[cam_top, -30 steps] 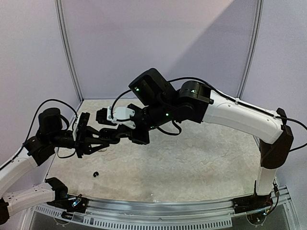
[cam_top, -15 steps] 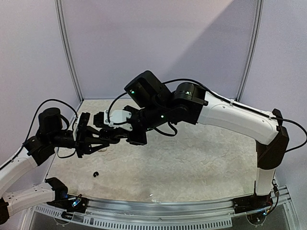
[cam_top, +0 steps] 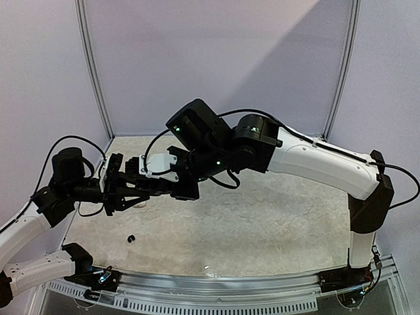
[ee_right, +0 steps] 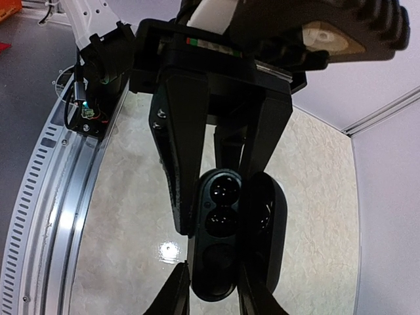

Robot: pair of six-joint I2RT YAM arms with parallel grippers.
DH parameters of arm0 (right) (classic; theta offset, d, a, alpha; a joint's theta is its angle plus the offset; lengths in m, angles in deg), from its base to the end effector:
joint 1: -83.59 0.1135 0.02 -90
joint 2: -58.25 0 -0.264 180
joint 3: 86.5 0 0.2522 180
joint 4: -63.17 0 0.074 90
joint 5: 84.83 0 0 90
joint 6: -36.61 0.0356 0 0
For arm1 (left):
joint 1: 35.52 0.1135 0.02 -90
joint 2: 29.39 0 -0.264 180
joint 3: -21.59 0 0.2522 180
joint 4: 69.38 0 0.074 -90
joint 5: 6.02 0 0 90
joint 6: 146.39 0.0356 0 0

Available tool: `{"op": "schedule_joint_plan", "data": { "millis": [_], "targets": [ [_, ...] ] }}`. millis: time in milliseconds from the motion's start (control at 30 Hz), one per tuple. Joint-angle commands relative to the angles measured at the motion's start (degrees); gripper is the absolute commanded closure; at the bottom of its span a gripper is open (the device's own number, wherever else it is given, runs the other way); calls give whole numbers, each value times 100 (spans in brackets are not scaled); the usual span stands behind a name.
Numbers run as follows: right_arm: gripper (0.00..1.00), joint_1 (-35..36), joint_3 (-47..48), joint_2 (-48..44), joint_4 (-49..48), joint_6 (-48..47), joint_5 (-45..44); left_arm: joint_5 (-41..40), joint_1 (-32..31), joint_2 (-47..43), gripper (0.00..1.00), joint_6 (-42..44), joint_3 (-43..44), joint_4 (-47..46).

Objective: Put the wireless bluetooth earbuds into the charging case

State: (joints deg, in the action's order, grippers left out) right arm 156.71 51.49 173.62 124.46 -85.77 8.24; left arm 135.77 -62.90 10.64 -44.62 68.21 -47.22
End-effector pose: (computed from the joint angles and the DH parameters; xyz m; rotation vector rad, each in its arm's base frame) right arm 0.1293 0.4325 0.3806 -1.8343 1.3579 0.4390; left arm 0.1300 -0.0988 0.2865 1.1866 1.4235 -1.0156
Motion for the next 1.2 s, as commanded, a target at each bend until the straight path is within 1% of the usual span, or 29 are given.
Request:
{"op": "schedule_joint_plan", "data": {
  "millis": [0,100,333,500,633,667,700,767,833,933,1067,1100,1167],
  "targets": [
    [74,9,79,-49,-78,116,-200,-29,-94,-82,100,-163,72,-42],
    [71,9,63,-140,-202,202,-210,-173,-95,-83,100,-315,33,-98],
    [66,8,-275,-492,-721,396,-245,-369,-84,-93,100,-1133,-158,-411],
    [62,-56,-594,-831,-1291,647,-176,-712,53,-79,100,-1701,-205,-523],
    [51,-236,-1332,-1235,-2201,1282,-237,-1131,406,-33,100,-2223,-217,-641],
    [46,-278,-1524,-1335,-2405,1521,-269,-1296,541,-37,100,-2351,-219,-646],
    [42,-310,-1710,-1393,-2631,1660,-496,-1468,682,-47,100,-2488,-214,-654],
    [38,-369,-2021,-1440,-3030,2085,-595,-1787,965,-84,100,-2657,-206,-606],
    [33,-379,-2159,-1274,-3184,2314,-671,-2142,1200,-172,100,-2703,-165,-460],
    [28,-381,-2012,-777,-3178,2724,-659,-2544,1526,-313,100,-2727,-87,-184],
    [19,-257,-1438,406,-3153,3174,-745,-2964,1858,-534,100,-2623,19,197],
    [16,-190,-1269,622,-3160,3196,-783,-3076,1919,-588,100,-2589,37,270],
    [13,-56,-857,1127,-3198,3175,-778,-3168,2022,-663,100,-2514,65,372]
  ]
}}
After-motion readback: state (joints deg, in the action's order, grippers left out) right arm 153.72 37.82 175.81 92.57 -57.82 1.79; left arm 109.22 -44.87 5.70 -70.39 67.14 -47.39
